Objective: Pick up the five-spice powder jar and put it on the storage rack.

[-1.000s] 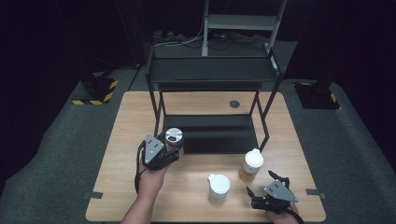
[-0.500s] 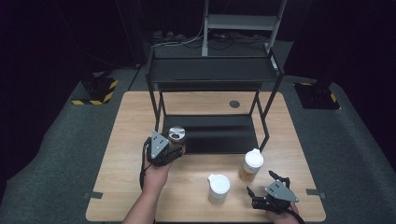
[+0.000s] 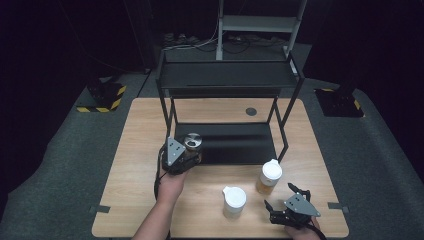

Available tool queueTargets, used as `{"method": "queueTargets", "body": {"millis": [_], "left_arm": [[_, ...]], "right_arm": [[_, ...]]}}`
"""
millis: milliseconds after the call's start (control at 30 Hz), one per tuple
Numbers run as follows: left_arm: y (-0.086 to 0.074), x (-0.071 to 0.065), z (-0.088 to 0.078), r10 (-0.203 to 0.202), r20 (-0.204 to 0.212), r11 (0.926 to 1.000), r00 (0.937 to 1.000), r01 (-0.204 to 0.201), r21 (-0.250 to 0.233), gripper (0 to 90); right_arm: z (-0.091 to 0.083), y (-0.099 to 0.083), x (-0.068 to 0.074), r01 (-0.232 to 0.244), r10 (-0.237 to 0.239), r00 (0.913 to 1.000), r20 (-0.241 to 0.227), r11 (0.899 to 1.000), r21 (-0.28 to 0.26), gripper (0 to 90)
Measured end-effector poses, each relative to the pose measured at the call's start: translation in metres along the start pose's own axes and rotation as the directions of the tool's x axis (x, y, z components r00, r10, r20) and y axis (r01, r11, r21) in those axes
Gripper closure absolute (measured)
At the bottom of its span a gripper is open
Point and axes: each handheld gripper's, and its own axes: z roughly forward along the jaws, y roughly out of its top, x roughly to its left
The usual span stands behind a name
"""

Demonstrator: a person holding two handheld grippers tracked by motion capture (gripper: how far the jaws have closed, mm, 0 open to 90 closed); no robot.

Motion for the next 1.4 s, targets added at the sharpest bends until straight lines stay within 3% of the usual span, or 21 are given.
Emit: {"method": "queueTargets", "body": {"millis": [833,1400], "left_arm": [[-0.004,0.000,0.031,-0.003,-0.022,0.9979,0.9998,0.004,0.065,34.7],[-0.004,0.003,0.042,-0.009,-0.033,0.9954,0.9994,0.012,0.095,34.7]], "right_arm": [[-0.001,-0.001,-0.002,-0.007,0.007,1.0000,-0.007,1.000,-0.004,0.0],[-0.001,-0.002,-0.003,-0.006,0.006,0.9999,-0.012,1.000,-0.007,0.0]]}}
